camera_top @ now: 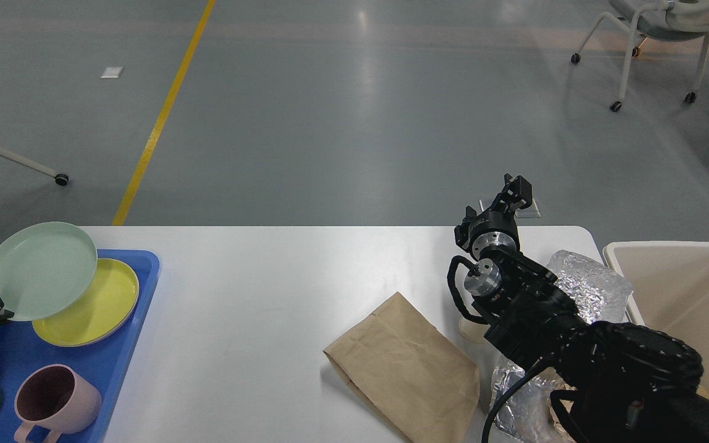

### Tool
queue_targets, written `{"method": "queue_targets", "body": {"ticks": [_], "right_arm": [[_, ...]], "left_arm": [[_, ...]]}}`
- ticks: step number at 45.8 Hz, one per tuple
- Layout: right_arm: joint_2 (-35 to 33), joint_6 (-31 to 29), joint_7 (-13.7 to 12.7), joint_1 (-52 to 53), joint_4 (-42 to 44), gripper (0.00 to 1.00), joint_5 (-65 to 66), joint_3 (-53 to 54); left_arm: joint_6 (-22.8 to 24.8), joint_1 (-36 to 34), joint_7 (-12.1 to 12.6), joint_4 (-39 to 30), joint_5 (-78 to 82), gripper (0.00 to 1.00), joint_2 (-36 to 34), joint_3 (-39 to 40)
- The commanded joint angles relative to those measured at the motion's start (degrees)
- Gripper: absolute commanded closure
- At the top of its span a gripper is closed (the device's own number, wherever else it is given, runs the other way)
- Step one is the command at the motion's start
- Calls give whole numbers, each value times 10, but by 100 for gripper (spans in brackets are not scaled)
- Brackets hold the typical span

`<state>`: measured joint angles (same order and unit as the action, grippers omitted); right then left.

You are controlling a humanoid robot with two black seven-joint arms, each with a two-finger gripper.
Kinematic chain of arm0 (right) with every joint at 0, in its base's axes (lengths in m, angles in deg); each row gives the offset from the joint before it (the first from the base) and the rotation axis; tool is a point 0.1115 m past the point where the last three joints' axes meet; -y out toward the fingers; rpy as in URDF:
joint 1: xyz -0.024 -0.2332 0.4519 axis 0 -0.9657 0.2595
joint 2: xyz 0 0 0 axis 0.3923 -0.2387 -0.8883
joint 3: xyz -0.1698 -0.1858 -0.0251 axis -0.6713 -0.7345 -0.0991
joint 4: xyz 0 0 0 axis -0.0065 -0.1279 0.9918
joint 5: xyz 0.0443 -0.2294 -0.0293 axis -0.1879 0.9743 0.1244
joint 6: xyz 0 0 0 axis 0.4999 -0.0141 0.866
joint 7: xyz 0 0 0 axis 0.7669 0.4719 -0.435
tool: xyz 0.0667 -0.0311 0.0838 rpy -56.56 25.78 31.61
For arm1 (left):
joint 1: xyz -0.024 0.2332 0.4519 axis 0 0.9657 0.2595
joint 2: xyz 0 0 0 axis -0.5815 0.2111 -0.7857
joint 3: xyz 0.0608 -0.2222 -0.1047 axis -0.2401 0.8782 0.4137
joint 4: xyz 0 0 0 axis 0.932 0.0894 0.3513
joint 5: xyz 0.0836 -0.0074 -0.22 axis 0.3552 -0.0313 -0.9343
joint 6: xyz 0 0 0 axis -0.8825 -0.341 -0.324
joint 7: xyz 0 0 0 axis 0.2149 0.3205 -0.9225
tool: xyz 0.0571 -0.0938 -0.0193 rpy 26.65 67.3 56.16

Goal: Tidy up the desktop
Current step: 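Lower the green plate onto the yellow plate and release it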

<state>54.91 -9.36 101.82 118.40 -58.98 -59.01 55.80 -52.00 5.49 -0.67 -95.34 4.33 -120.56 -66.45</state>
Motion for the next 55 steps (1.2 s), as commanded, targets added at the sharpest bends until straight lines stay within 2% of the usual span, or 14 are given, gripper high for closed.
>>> {"method": "queue_targets", "body": {"ticks": [1,35,40,44,45,46,55], "right_arm": [[0,0,0,0,0,0,0,0],[0,0,0,0,0,0,0,0],[0,0,0,0,0,0,0,0],[0,0,0,0,0,0,0,0],[0,0,1,0,0,0,0,0],[0,0,0,0,0,0,0,0],[0,0,0,0,0,0,0,0]], "left_arm": [[-31,21,1,2,0,92,27,20],[-26,43,4,-7,6,85,50,21],[-25,47,4,-26,6,83,48,21],[-25,46,4,-41,6,76,42,21],[-25,44,4,-48,6,69,40,21],[-25,43,4,-51,6,67,37,21],[-21,2,4,-111,7,44,-42,15]]}}
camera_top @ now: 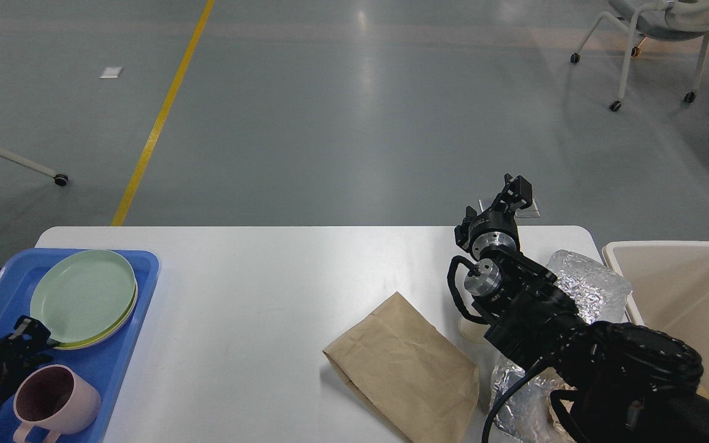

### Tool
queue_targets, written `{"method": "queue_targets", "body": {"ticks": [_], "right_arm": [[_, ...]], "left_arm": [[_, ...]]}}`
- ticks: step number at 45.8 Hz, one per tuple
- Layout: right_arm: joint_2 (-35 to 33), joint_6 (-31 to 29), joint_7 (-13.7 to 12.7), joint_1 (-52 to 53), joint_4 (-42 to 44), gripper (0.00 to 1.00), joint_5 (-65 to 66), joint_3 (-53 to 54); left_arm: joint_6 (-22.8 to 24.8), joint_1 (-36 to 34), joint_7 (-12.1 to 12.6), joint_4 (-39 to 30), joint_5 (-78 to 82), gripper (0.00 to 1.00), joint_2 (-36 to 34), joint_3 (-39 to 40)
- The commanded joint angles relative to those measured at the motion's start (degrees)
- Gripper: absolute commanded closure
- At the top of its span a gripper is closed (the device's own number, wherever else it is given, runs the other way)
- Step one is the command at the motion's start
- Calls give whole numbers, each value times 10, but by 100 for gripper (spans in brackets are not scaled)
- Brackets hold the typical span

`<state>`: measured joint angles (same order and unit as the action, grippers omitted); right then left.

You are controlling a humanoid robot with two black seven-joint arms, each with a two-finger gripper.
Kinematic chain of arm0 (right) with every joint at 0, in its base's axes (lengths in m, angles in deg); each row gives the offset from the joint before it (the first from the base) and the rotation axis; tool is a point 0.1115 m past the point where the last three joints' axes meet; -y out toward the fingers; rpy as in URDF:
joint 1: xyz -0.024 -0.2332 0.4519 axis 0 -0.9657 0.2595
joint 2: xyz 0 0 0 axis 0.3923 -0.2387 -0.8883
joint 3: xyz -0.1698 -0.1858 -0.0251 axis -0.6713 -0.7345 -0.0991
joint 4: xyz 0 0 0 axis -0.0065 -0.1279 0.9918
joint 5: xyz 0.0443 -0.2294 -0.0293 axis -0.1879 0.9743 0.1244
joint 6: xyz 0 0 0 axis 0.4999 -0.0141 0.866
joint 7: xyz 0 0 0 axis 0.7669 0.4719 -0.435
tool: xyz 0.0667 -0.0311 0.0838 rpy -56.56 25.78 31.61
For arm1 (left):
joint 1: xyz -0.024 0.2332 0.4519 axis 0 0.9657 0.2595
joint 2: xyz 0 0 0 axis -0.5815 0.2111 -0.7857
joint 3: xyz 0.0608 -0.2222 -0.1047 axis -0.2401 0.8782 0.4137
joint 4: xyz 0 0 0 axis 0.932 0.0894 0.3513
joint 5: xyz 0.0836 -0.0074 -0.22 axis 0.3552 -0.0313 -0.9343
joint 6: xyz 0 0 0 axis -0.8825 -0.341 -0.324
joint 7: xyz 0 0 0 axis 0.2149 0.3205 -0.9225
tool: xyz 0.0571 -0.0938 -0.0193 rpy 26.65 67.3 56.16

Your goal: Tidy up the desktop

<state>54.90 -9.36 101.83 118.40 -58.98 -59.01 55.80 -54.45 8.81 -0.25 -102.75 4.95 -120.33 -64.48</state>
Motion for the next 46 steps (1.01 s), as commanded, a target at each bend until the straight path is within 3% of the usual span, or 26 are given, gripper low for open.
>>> {"method": "queue_targets", "body": {"ticks": [1,8,18,23,31,35,40,46], "right_arm": [[0,0,0,0,0,0,0,0],[0,0,0,0,0,0,0,0],[0,0,0,0,0,0,0,0],[0,0,0,0,0,0,0,0],[0,0,0,0,0,0,0,0],[0,0,0,0,0,0,0,0],[0,0,0,0,0,0,0,0],[0,0,0,0,0,0,0,0]], "left_arm": [[7,-39,1,-47,1,42,-53,-8],[76,-94,2,-91,4,37,-115,-32],[231,-223,2,-92,33,37,-141,-106],[268,-296,2,-92,38,36,-139,-139],[261,-388,-4,-81,33,30,-124,-143],[236,-425,-8,-61,30,28,-99,-134],[165,-445,-10,-24,29,24,-49,-96],[58,-438,-9,17,30,12,25,-22]]}}
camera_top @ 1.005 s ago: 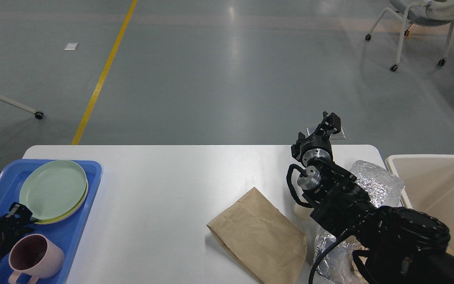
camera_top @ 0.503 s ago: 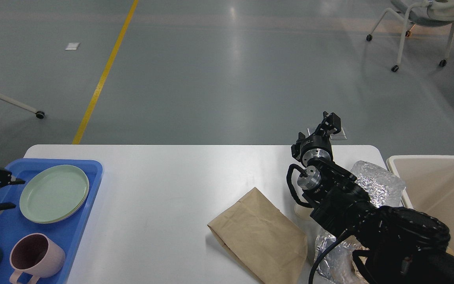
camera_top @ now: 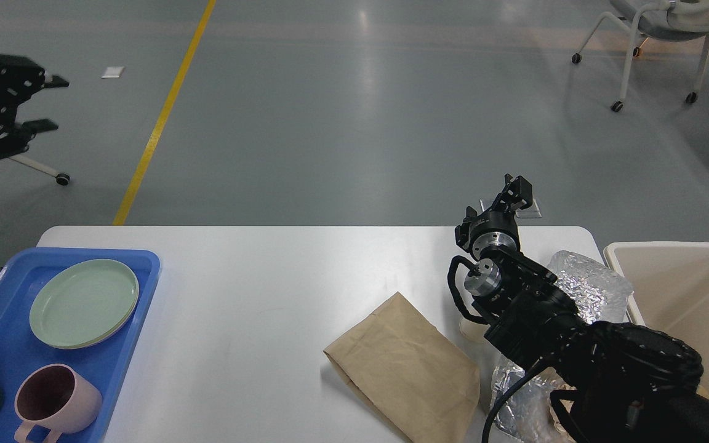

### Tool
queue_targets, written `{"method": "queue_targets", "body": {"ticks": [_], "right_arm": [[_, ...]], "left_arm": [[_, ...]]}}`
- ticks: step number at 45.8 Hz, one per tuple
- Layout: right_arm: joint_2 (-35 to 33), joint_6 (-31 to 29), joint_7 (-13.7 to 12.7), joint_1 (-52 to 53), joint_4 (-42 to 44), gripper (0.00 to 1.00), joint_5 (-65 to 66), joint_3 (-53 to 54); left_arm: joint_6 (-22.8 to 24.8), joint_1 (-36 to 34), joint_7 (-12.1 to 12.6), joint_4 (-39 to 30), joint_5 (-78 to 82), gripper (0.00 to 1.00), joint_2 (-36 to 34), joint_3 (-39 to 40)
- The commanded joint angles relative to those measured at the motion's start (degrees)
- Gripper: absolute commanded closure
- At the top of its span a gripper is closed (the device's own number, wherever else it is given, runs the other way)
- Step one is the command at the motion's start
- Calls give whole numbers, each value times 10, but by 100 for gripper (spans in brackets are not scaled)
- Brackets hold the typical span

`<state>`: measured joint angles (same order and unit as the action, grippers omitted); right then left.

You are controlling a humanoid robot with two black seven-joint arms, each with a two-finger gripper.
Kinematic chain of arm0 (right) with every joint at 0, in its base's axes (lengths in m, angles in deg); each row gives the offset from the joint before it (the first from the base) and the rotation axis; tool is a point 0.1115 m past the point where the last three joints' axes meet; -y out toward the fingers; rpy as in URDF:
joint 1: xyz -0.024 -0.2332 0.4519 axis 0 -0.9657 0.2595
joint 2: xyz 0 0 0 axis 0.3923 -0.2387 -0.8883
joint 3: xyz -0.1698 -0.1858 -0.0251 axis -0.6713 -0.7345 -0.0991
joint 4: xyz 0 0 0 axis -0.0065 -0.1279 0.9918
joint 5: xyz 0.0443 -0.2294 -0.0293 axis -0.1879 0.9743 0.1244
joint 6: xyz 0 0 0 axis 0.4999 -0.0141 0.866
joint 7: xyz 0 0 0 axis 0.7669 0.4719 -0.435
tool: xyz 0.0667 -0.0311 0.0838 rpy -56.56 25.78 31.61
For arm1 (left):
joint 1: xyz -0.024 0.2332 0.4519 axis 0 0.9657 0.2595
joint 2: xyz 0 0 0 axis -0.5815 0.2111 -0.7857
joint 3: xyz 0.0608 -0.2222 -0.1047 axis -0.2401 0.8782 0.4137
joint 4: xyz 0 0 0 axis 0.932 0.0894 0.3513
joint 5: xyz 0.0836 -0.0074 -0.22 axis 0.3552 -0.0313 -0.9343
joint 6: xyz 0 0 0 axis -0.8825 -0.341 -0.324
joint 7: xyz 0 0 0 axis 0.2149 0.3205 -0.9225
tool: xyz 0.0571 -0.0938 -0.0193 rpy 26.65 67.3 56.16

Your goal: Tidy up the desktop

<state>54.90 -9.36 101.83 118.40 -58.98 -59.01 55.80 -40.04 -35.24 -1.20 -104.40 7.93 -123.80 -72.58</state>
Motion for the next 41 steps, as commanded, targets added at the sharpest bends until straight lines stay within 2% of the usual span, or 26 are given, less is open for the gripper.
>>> {"method": "queue_targets", "body": {"ticks": [1,5,13,18,24,30,41], "right_arm": [[0,0,0,0,0,0,0,0],[0,0,0,0,0,0,0,0],[0,0,0,0,0,0,0,0],[0,0,0,0,0,0,0,0],[0,0,0,0,0,0,0,0],[0,0,0,0,0,0,0,0],[0,0,0,0,0,0,0,0]], "left_arm": [[-101,4,1,37,0,9,70,70],[-140,30,0,53,0,6,98,109],[-165,124,13,110,-24,6,120,349],[-202,181,25,133,-23,5,127,504],[-222,231,33,179,-22,4,148,633],[-226,255,31,215,-23,4,174,690],[-226,292,30,219,-26,4,170,735]]}}
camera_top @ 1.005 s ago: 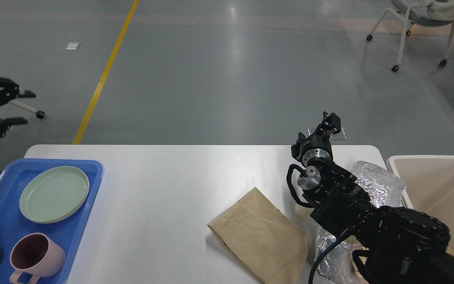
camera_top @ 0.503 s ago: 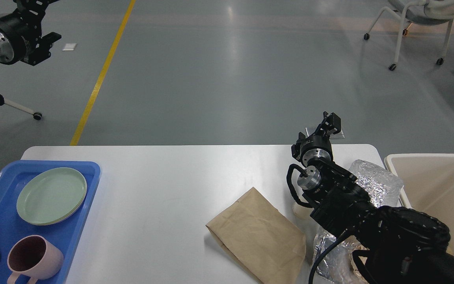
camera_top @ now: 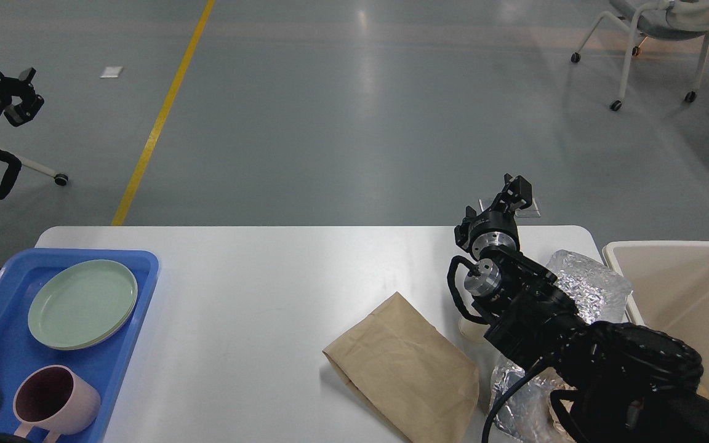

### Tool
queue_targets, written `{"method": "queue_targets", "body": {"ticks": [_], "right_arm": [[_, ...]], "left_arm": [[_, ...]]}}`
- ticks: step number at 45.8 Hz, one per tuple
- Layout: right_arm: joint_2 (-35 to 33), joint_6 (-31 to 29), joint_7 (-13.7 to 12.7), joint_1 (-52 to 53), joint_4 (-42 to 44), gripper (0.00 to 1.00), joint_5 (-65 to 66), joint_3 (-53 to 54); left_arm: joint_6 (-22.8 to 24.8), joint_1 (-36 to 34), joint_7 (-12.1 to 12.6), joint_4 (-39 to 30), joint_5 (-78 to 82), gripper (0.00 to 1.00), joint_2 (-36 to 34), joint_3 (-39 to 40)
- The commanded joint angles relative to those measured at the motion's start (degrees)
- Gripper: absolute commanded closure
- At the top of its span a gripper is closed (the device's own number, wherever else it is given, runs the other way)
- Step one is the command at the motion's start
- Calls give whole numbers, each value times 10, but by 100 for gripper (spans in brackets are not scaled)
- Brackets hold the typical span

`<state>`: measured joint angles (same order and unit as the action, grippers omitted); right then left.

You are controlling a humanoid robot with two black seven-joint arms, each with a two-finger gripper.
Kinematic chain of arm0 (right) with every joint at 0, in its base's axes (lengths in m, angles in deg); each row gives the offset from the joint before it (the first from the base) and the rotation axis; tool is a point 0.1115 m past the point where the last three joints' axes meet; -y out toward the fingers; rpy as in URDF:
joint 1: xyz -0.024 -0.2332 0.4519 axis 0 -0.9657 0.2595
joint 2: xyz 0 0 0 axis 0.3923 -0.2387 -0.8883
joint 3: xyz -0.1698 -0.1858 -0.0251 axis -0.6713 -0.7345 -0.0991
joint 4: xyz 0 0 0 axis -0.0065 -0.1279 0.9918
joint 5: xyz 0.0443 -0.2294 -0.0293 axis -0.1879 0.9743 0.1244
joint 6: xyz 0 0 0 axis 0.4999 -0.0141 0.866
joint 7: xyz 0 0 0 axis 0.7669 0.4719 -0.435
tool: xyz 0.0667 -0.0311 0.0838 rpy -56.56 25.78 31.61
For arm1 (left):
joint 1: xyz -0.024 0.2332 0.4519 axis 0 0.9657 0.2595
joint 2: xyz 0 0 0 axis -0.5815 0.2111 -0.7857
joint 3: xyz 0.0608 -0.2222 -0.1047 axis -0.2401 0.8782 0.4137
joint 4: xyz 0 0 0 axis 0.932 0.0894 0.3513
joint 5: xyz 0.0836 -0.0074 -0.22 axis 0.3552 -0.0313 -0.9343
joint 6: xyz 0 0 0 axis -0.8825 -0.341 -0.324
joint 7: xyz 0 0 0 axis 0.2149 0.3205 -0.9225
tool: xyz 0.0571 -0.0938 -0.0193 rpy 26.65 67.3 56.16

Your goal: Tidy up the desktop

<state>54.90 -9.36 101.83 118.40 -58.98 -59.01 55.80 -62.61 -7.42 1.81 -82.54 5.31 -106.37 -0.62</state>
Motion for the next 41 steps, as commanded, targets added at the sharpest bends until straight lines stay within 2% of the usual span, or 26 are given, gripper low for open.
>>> {"method": "queue_targets", "body": {"ticks": [1,13,19,24,41], "right_arm": [[0,0,0,0,0,0,0,0],[0,0,0,0,0,0,0,0],[0,0,0,0,0,0,0,0],[0,0,0,0,0,0,0,0],[0,0,0,0,0,0,0,0]], "left_arm": [[0,15,0,0,-1,4,-6,17],[7,33,2,1,-2,3,-29,48],[7,28,15,0,-2,3,-27,63],[8,24,17,-1,-2,3,-18,66],[8,15,10,-1,2,3,99,66]]}}
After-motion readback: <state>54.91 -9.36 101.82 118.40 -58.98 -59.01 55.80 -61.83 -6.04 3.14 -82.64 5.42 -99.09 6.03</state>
